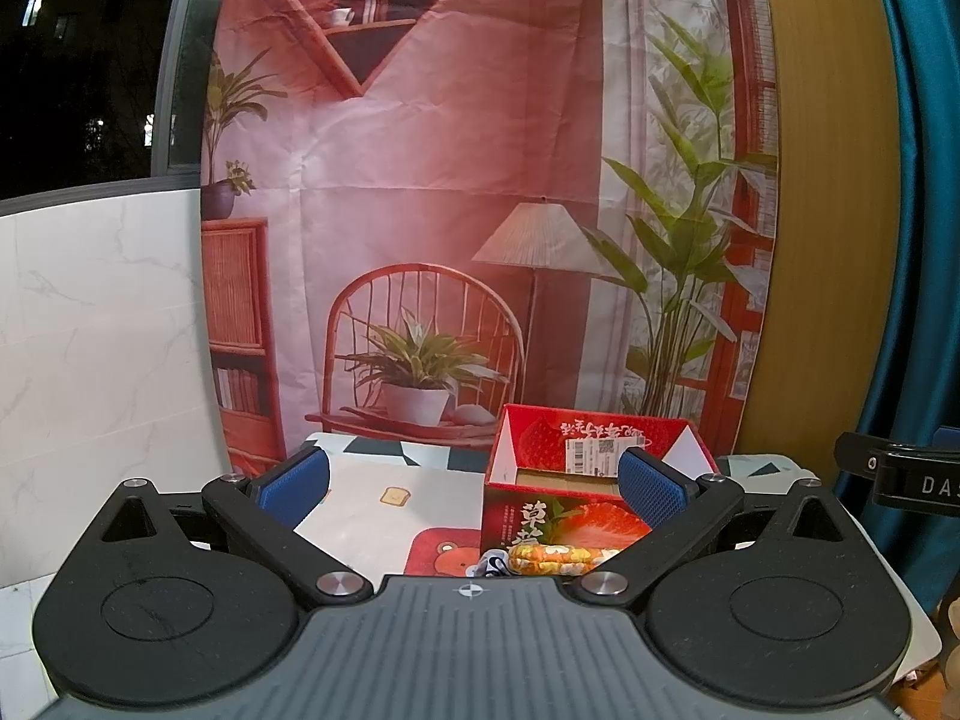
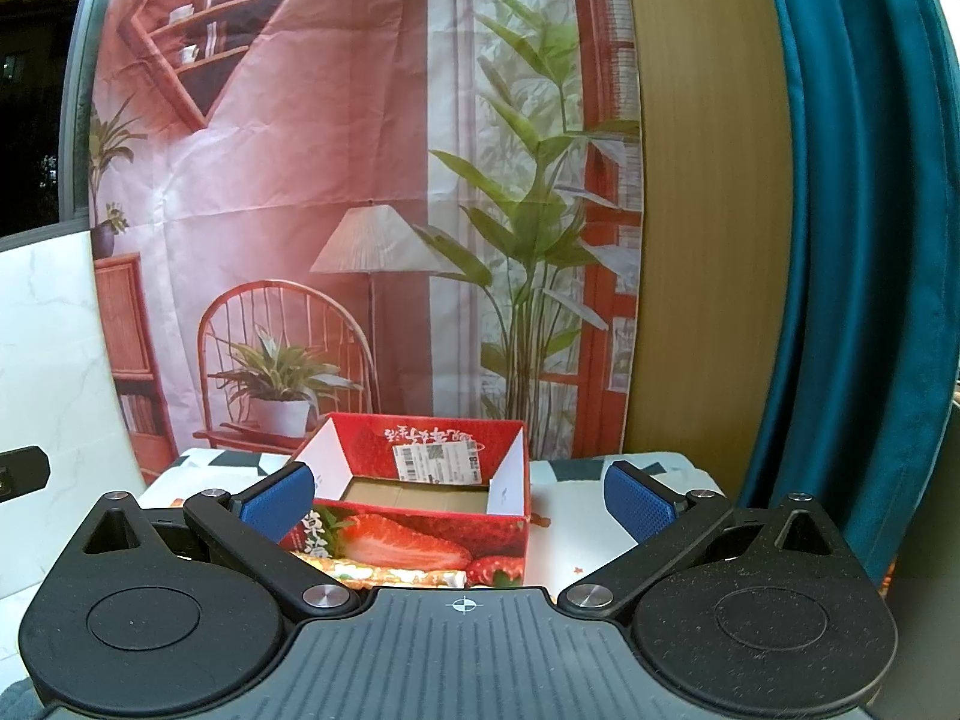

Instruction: Organize soft objects

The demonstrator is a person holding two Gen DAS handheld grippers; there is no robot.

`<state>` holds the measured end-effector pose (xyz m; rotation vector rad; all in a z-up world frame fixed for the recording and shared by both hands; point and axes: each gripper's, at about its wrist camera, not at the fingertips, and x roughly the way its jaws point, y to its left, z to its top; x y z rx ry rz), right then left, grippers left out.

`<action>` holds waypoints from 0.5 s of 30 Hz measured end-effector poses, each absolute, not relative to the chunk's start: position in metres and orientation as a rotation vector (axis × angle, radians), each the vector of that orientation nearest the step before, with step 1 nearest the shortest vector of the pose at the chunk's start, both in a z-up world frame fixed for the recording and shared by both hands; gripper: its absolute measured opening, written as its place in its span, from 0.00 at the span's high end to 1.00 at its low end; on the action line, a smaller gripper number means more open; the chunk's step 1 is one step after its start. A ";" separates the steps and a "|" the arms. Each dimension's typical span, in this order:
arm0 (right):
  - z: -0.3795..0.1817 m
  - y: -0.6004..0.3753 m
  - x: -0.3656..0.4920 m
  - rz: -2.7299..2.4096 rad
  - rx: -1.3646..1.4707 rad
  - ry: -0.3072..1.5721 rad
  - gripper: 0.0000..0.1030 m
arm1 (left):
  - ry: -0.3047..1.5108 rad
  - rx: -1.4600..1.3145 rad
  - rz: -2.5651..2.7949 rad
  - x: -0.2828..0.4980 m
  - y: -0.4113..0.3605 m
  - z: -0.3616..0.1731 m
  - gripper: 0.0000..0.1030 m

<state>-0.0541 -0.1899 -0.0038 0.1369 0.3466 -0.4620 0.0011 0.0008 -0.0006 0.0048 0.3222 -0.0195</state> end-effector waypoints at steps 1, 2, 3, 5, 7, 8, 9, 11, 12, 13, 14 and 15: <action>-0.004 -0.190 -0.054 -0.461 0.138 0.347 0.00 | 0.322 0.005 -0.019 0.001 0.001 -0.001 0.00; -0.004 -0.190 -0.054 -0.461 0.138 0.347 0.00 | 0.322 0.004 -0.019 0.001 0.001 -0.001 0.00; -0.004 -0.190 -0.053 -0.461 0.138 0.347 0.00 | 0.322 0.004 -0.019 0.002 0.001 -0.001 0.00; -0.004 -0.191 -0.053 -0.460 0.137 0.348 0.00 | 0.322 0.005 -0.019 0.002 0.001 -0.001 0.00; -0.004 -0.191 -0.053 -0.460 0.137 0.349 0.00 | 0.322 0.005 -0.019 0.001 0.001 -0.001 0.00; -0.004 -0.191 -0.054 -0.460 0.137 0.348 0.00 | 0.323 0.006 -0.020 0.002 0.001 -0.002 0.00; -0.004 -0.191 -0.054 -0.460 0.137 0.349 0.00 | 0.323 0.006 -0.020 0.002 0.001 -0.002 0.00; -0.004 -0.191 -0.054 -0.461 0.138 0.349 0.00 | 0.324 0.006 -0.021 0.003 0.001 -0.004 0.00; -0.004 -0.191 -0.053 -0.461 0.137 0.349 0.00 | 0.325 0.006 -0.021 0.003 0.001 -0.004 0.00; -0.004 -0.191 -0.053 -0.461 0.137 0.349 0.00 | 0.324 0.006 -0.021 0.003 0.002 -0.005 0.00; -0.004 -0.191 -0.053 -0.460 0.137 0.350 0.00 | 0.324 0.005 -0.021 0.003 0.002 -0.004 0.00; -0.004 -0.191 -0.053 -0.460 0.136 0.350 0.00 | 0.324 0.005 -0.021 0.003 0.002 -0.005 0.00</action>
